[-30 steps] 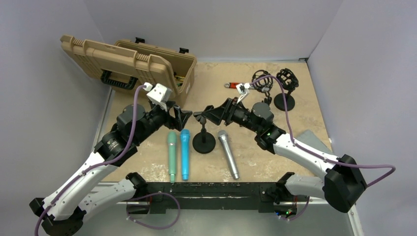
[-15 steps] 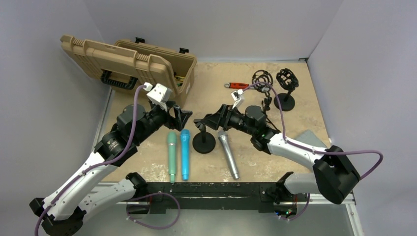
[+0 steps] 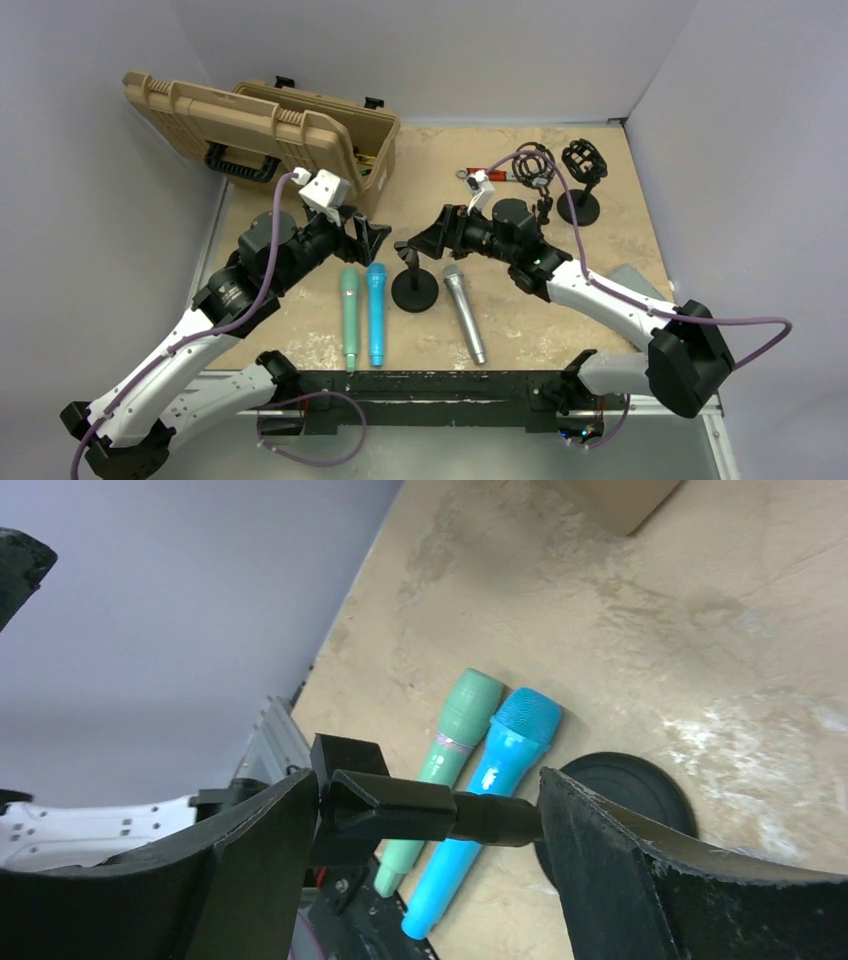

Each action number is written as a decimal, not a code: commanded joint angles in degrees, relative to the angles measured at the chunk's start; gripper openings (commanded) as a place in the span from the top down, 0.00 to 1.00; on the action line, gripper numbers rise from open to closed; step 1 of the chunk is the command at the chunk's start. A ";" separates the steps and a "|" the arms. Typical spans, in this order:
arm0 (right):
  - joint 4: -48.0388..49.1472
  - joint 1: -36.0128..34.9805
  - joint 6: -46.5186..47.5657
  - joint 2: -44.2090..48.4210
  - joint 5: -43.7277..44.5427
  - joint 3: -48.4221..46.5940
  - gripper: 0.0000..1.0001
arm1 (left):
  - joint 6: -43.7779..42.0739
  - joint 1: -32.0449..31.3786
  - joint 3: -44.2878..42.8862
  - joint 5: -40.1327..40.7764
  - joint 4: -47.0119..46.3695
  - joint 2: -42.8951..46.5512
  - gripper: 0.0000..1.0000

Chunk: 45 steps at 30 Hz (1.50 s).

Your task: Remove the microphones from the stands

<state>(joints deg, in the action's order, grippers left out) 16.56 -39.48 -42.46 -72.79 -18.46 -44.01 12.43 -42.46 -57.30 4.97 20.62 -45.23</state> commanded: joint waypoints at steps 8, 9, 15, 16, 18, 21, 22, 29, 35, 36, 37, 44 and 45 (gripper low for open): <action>-17.41 0.03 12.35 15.67 15.06 -8.34 0.12 | -2.89 -0.26 -0.31 5.21 -1.61 3.09 0.25; -18.16 0.02 12.80 18.21 16.22 -8.04 0.11 | -3.57 -0.28 0.18 6.26 -2.05 3.96 0.25; -25.14 0.03 17.43 32.99 24.56 -9.45 0.10 | -7.47 -0.26 1.99 12.37 -4.88 9.87 0.24; -26.58 0.02 18.02 35.52 27.60 -10.35 0.10 | -7.16 -0.26 1.01 12.80 -4.78 10.89 0.24; -28.67 0.04 19.68 40.67 31.31 -11.97 0.10 | -6.26 -0.26 -2.55 12.24 -3.13 12.62 0.23; -30.24 0.02 22.30 47.74 35.87 -14.00 0.07 | -3.02 -0.26 -9.66 11.86 1.76 14.73 0.23; -30.56 0.02 23.02 50.04 36.92 -14.65 0.02 | -2.24 -0.28 -11.38 11.51 3.02 15.56 0.23; -37.97 0.02 26.85 52.27 46.50 -24.13 0.01 | -1.92 -0.26 -17.19 8.19 9.70 21.24 0.18; -39.01 0.02 29.42 55.84 49.09 -27.42 0.01 | 0.55 -0.26 -20.57 10.19 16.41 25.65 0.16; -38.58 0.02 29.98 56.69 49.65 -27.38 0.01 | 0.84 -0.26 -19.55 10.66 15.63 27.03 0.15; -38.58 0.02 30.22 57.27 50.08 -27.45 0.01 | 0.92 -0.26 -18.50 11.19 13.83 28.41 0.14; -40.27 0.04 30.76 58.37 50.62 -28.35 0.01 | 1.28 -0.26 -15.33 9.10 6.58 30.21 0.13; -40.78 0.07 31.44 58.28 49.97 -28.71 0.01 | 1.50 -0.26 -15.79 8.04 6.84 29.51 0.13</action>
<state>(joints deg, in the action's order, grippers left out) -22.83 -39.35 -13.52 -14.81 31.00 -71.09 12.71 -42.46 -72.75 15.70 30.96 -13.37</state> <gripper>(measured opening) 0.984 0.872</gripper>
